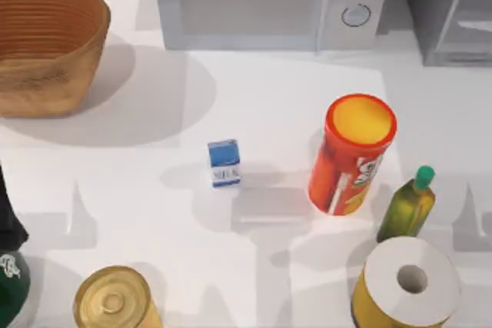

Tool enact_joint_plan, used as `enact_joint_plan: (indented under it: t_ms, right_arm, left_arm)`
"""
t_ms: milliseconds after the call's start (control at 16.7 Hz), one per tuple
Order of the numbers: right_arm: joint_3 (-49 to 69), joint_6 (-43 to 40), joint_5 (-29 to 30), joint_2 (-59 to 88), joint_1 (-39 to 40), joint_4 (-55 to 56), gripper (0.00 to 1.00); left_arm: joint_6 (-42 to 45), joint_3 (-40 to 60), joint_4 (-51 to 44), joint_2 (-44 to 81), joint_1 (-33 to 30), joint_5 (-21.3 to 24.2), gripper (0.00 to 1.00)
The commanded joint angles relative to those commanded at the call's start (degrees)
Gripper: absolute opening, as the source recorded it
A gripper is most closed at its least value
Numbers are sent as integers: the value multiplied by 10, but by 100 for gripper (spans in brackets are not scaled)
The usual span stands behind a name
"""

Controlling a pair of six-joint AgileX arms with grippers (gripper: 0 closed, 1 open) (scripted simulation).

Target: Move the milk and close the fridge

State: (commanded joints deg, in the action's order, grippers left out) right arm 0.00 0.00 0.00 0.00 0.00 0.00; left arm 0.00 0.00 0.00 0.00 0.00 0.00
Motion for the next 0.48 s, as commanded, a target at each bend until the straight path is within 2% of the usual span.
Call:
enact_joint_plan:
  t_ms: [240,480]
  right_arm:
    - [1,0,17,17,19,17,100]
    - [3,2,110,96,115,91,100]
  left_arm:
    - [0,0,0,0,0,0,100]
    - [0,0,0,0,0,0,100]
